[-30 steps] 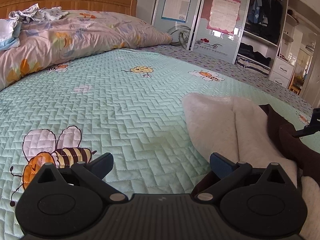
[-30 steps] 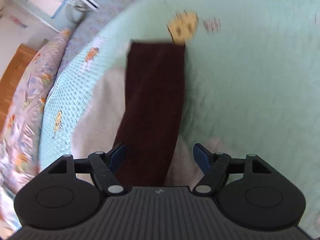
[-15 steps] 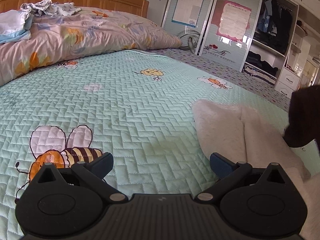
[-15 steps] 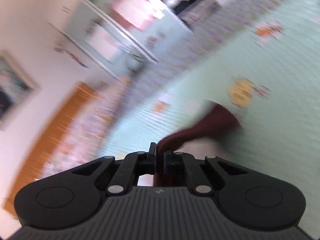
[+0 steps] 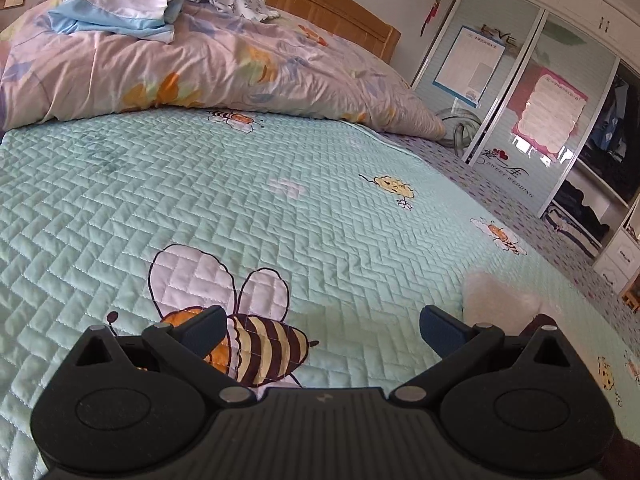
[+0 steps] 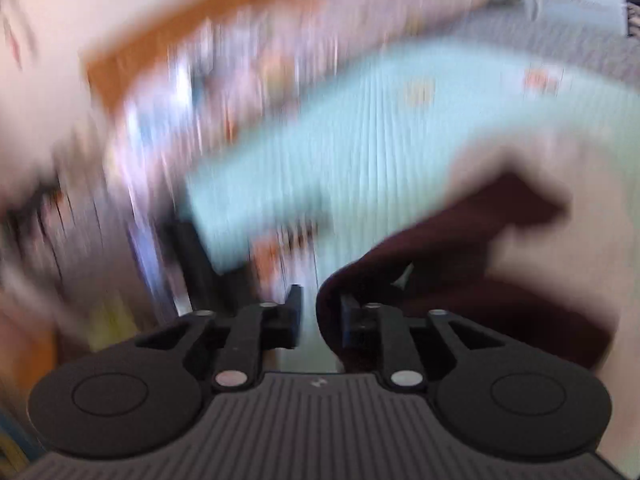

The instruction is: Fold clothes

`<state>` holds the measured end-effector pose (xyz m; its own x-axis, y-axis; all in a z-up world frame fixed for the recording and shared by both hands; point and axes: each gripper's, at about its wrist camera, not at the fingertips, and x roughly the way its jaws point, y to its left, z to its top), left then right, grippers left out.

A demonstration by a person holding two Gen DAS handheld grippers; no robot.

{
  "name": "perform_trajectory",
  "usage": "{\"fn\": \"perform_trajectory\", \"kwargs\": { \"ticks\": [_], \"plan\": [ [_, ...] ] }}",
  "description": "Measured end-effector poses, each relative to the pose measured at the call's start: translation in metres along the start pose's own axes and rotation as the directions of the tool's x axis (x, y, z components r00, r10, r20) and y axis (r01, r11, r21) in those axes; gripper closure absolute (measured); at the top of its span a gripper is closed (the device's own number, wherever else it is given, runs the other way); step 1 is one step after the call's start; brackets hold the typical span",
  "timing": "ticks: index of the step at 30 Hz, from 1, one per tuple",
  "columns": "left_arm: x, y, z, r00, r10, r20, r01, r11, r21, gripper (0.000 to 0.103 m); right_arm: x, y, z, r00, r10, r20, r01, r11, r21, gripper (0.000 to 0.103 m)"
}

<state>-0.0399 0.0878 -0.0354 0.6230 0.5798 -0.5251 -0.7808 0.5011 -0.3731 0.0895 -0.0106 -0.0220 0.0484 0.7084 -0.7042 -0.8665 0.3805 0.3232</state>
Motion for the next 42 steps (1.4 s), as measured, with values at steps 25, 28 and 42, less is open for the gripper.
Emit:
{"fn": "perform_trajectory", "kwargs": {
  "ticks": [25,28,42],
  "plan": [
    [-0.012,-0.079,-0.048,0.991,-0.128,0.040,0.105,0.929,0.356,0.001,0.003,-0.278,0.015,0.955,-0.273,0.117,0.154,0.793,0.589,0.028],
    [-0.009,-0.079,-0.048,0.991,-0.127,0.035,0.107,0.928,0.358,0.001,0.022,-0.281,0.015,0.977,-0.200,0.076,0.113,0.785,0.608,0.030],
    [-0.011,-0.069,-0.042,0.993,-0.106,0.054,0.082,0.939,0.333,0.001,-0.047,-0.206,0.001,0.778,-0.115,0.617,-0.451,0.581,0.677,0.094]
  ]
}}
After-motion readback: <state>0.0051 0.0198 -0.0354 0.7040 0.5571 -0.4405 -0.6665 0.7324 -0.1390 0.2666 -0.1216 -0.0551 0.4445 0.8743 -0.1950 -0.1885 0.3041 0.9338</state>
